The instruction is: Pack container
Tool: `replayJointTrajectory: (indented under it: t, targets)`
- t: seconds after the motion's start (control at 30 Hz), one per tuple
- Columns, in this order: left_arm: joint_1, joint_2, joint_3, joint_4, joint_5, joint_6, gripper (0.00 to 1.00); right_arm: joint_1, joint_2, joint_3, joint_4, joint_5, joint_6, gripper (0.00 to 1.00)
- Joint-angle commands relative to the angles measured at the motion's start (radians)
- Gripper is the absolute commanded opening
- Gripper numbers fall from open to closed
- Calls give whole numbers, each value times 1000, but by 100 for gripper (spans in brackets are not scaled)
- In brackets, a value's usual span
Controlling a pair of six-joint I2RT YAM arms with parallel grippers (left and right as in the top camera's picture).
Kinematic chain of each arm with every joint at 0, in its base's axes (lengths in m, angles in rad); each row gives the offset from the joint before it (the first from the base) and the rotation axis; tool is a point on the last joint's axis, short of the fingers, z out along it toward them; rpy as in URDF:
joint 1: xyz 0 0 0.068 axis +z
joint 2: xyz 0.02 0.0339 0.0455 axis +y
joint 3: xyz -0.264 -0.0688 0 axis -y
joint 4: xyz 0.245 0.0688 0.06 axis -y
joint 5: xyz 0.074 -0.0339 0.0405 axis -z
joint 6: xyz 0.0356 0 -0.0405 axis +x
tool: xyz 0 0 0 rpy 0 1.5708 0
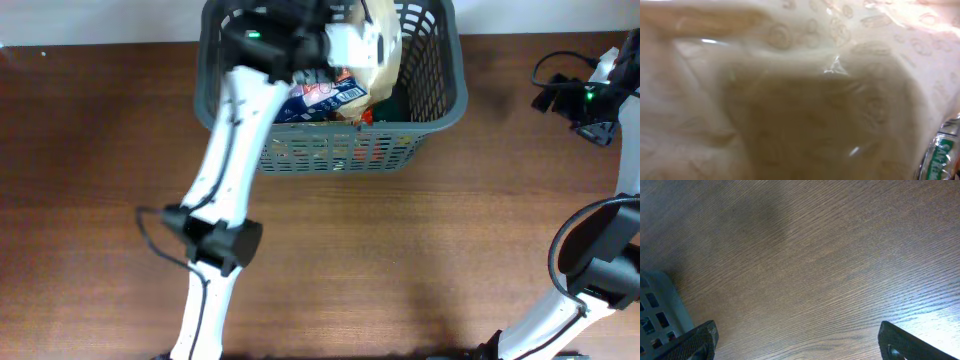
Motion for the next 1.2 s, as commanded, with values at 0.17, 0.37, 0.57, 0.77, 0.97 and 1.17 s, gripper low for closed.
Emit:
replayJointTrajectory:
  t: [0.17, 0.37, 0.57, 0.77, 0.97, 1.17]
  targets:
    - [1, 76, -67, 24, -169, -128, 100, 1, -18, -4, 0, -4, 8, 99]
    - [38, -44, 3, 5, -389, -473, 99, 1, -18, -4, 0, -4, 8, 99]
    - [143, -286, 7, 13, -389, -617, 99, 1, -18, -4, 0, -4, 8, 99]
    - [306, -412, 7, -71, -281, -872, 99, 1, -18, -4, 0, -4, 8, 99]
    - [504, -405, -7, -211, -275, -1066, 99, 1, -18, -4, 0, -4, 8, 99]
    - [657, -393, -101, -227, -179, -1093, 99, 1, -19, -4, -1, -4, 8, 99]
